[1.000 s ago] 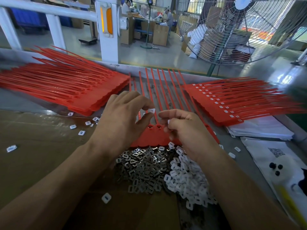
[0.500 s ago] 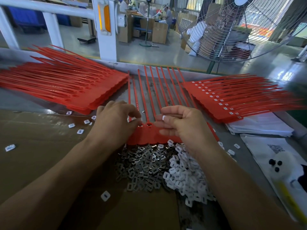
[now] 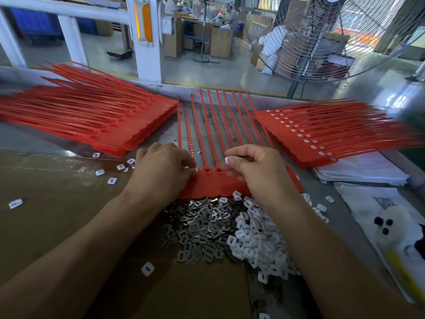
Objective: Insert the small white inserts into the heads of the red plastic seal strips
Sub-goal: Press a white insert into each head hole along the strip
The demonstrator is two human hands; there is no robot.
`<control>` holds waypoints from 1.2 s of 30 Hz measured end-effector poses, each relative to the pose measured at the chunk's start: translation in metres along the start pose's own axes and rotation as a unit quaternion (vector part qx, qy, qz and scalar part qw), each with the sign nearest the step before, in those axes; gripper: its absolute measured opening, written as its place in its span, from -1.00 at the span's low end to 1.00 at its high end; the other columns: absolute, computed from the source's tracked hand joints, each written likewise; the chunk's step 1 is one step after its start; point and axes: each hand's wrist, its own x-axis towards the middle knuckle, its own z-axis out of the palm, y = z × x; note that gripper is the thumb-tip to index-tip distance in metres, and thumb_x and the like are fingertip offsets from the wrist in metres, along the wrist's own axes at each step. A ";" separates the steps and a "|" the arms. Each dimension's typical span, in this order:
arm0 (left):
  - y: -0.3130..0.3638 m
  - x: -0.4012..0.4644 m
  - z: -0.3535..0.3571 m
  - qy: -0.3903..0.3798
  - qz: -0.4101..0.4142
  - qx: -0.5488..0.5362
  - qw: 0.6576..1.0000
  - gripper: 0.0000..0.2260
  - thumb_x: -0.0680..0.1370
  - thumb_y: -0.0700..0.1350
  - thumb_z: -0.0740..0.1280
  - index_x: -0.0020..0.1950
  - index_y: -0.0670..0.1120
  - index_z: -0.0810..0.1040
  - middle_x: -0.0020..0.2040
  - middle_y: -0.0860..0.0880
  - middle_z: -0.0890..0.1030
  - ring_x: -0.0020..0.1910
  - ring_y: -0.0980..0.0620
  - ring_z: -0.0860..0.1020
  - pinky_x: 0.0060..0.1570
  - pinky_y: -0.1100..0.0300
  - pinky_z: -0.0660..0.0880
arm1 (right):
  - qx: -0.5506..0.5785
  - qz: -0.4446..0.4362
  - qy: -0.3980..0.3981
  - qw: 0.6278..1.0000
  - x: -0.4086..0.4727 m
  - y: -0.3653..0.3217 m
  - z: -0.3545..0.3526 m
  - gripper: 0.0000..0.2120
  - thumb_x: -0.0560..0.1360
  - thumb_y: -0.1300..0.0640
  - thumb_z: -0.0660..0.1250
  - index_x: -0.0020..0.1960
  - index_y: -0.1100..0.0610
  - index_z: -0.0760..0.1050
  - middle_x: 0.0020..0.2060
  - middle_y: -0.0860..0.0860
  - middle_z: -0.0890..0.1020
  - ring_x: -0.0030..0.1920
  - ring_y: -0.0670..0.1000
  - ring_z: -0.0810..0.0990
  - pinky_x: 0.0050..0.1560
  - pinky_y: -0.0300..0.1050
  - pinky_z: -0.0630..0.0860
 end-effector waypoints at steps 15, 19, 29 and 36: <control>0.001 -0.002 -0.004 -0.028 0.054 0.083 0.995 -0.86 0.57 0.02 0.39 0.05 0.25 0.68 0.08 0.15 0.65 0.14 0.04 0.45 0.04 0.12 0.09 | -0.035 0.010 -0.014 0.999 -0.001 0.002 0.001 -0.89 0.60 0.17 0.41 0.00 -0.02 0.67 -0.18 -0.10 0.76 -0.17 -0.16 0.73 -0.13 -0.31 0.52; 0.002 -0.005 -0.004 -0.046 0.054 0.072 0.995 -0.80 0.59 -0.01 0.35 0.13 0.25 0.65 0.18 0.17 0.59 0.22 0.05 0.43 0.19 0.07 0.15 | -0.037 0.010 -0.015 0.999 -0.001 0.002 0.001 -0.89 0.59 0.17 0.42 0.00 -0.02 0.68 -0.17 -0.09 0.76 -0.15 -0.15 0.74 -0.05 -0.23 0.58; 0.013 -0.012 -0.007 -0.060 0.070 0.092 0.992 -0.76 0.58 -0.09 0.27 0.17 0.13 0.64 0.17 0.10 0.55 0.20 0.02 0.43 0.24 0.03 0.25 | -0.035 -0.010 -0.021 0.999 -0.001 0.004 0.001 -0.84 0.60 0.20 0.42 0.03 -0.05 0.69 -0.17 -0.10 0.76 -0.17 -0.16 0.73 -0.18 -0.37 0.56; 0.011 -0.011 -0.005 -0.046 0.054 0.060 0.996 -0.80 0.60 -0.04 0.27 0.13 0.12 0.65 0.11 0.11 0.57 0.17 0.02 0.46 0.23 0.04 0.26 | -0.022 -0.010 -0.026 0.999 -0.003 0.004 0.000 -0.86 0.60 0.17 0.42 0.10 -0.02 0.67 -0.18 -0.16 0.76 -0.11 -0.20 0.73 -0.02 -0.32 0.54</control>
